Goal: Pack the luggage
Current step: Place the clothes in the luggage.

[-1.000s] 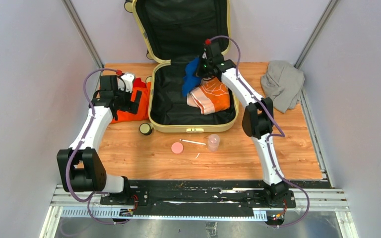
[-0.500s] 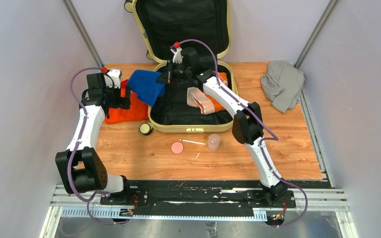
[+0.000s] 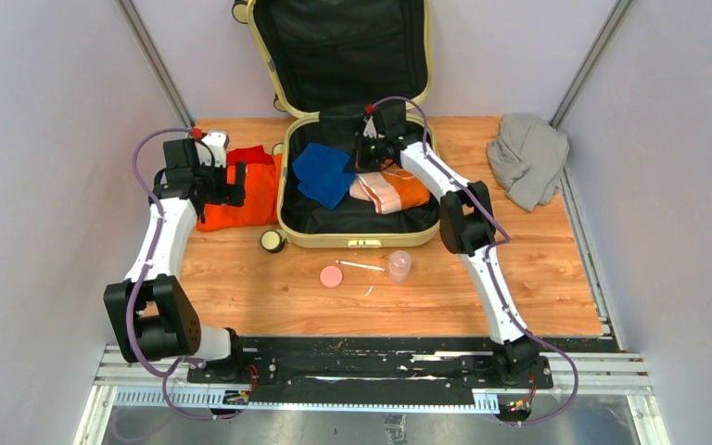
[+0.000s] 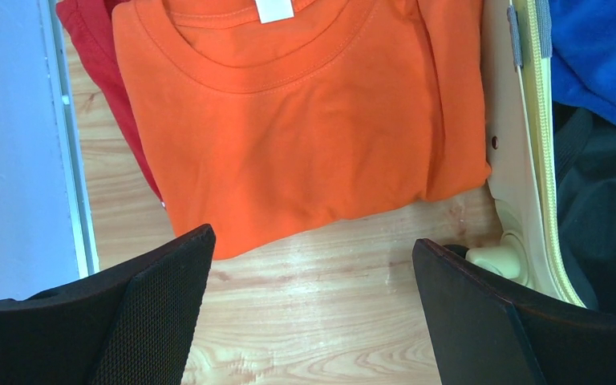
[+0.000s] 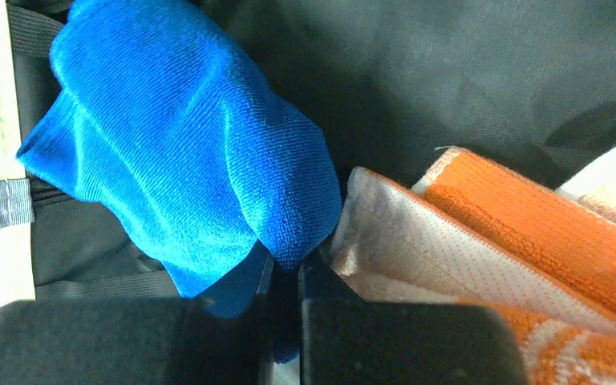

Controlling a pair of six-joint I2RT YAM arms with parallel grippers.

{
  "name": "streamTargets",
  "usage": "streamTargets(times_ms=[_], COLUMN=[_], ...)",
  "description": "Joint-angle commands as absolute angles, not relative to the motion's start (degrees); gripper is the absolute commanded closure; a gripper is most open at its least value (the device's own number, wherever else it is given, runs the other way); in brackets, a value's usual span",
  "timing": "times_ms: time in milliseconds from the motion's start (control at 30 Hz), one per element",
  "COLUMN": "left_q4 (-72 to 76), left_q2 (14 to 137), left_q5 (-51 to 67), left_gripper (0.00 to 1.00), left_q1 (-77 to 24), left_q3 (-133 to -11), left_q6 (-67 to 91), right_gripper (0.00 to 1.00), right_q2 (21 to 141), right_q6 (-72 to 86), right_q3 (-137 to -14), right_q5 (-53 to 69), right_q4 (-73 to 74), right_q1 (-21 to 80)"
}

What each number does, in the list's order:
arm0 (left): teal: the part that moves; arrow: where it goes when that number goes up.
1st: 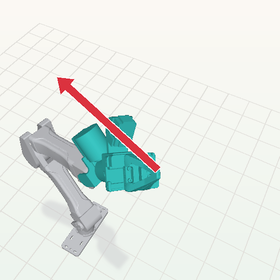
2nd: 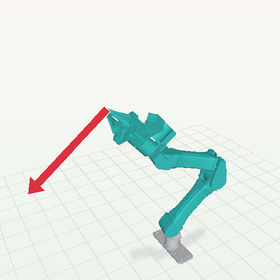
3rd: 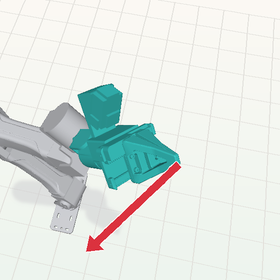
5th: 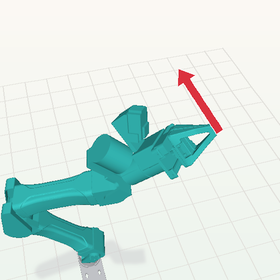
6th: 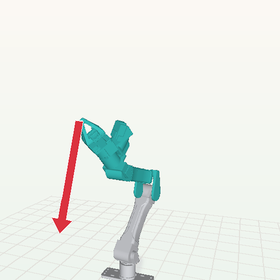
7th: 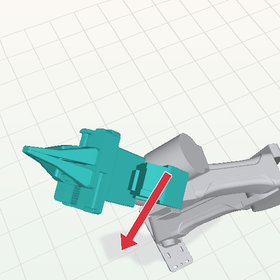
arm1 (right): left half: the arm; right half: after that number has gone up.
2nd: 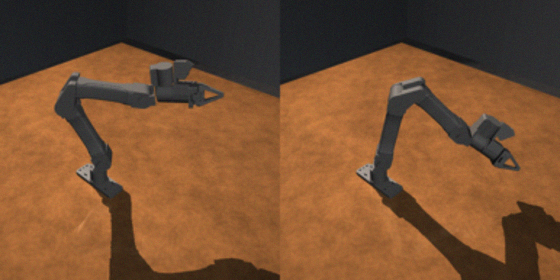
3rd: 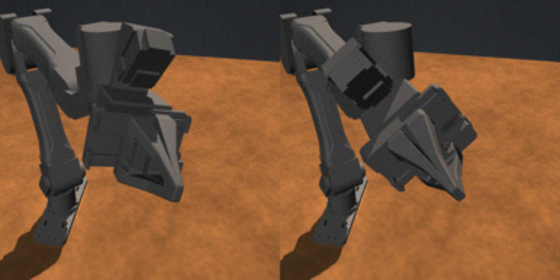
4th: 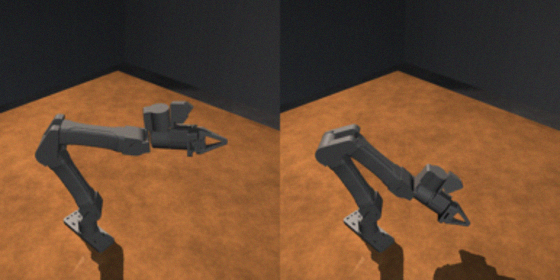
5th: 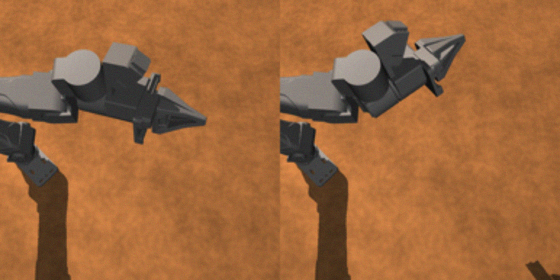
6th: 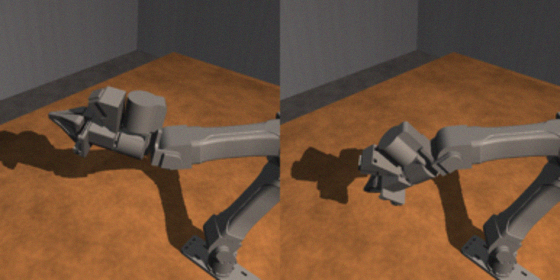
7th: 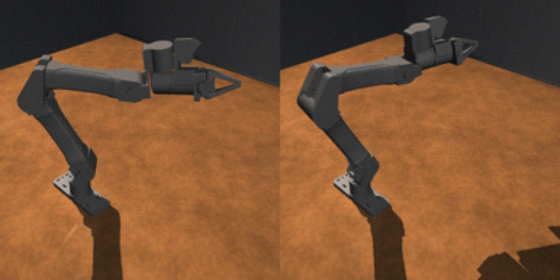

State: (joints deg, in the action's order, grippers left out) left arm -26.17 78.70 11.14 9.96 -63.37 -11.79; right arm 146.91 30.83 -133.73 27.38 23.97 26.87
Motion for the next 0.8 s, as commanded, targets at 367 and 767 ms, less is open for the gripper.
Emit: streamTargets(times_ms=[367, 767], left_q4=[-24.19, -22.38], left_q2=[82.56, 86.74], left_q5=[12.34, 10.40], left_gripper=[0.00, 0.00], left_q1=[10.11, 9.60], left_q3=[-62.01, -61.73], left_q6=[-13.60, -16.01], right_gripper=[1.00, 0.34], right_q2=[145.05, 140.01], right_q6=[27.57, 27.55], right_q3=[-136.72, -137.20], right_q5=[4.14, 1.34], right_q4=[33.05, 34.54], right_q1=[26.45, 26.82])
